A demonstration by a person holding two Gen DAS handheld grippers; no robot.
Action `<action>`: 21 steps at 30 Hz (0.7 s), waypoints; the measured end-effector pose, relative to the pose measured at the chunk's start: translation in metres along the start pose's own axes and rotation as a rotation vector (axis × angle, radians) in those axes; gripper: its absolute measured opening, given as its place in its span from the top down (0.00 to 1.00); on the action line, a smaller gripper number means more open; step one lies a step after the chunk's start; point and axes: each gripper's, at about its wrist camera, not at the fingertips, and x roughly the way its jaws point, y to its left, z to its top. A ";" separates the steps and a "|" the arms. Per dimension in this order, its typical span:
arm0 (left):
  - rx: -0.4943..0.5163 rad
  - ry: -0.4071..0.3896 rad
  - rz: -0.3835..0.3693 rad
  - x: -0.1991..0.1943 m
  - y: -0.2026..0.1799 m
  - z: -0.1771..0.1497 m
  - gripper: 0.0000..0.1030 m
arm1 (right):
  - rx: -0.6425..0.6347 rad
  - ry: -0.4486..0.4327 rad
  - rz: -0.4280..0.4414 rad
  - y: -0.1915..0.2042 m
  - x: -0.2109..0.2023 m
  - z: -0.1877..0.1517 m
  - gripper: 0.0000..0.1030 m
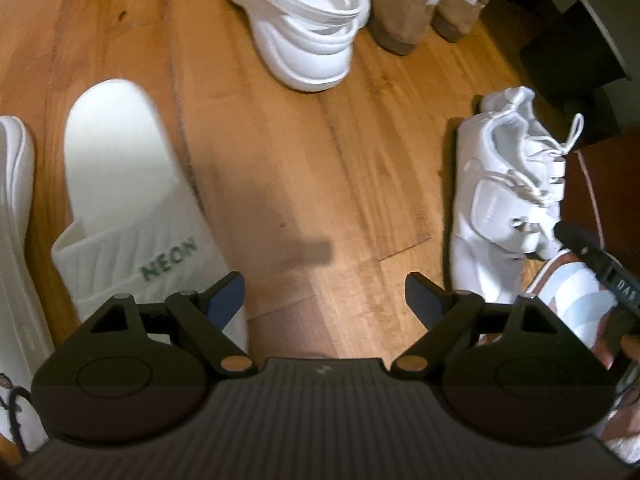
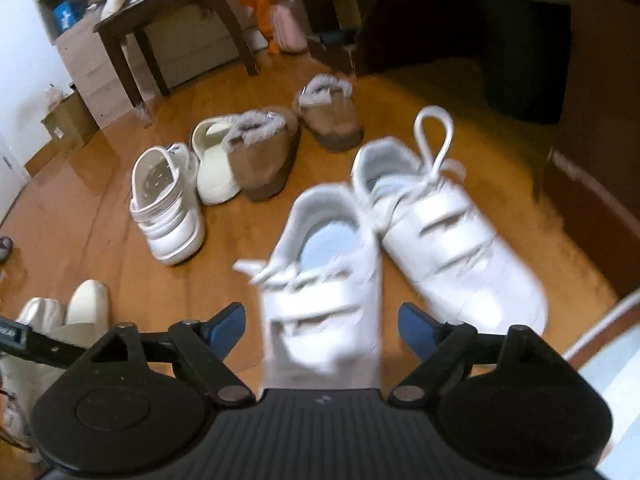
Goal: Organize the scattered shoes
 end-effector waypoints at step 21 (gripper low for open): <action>-0.067 -0.016 0.024 -0.005 0.026 0.004 0.15 | -0.248 -0.117 -0.628 0.051 0.047 0.004 0.12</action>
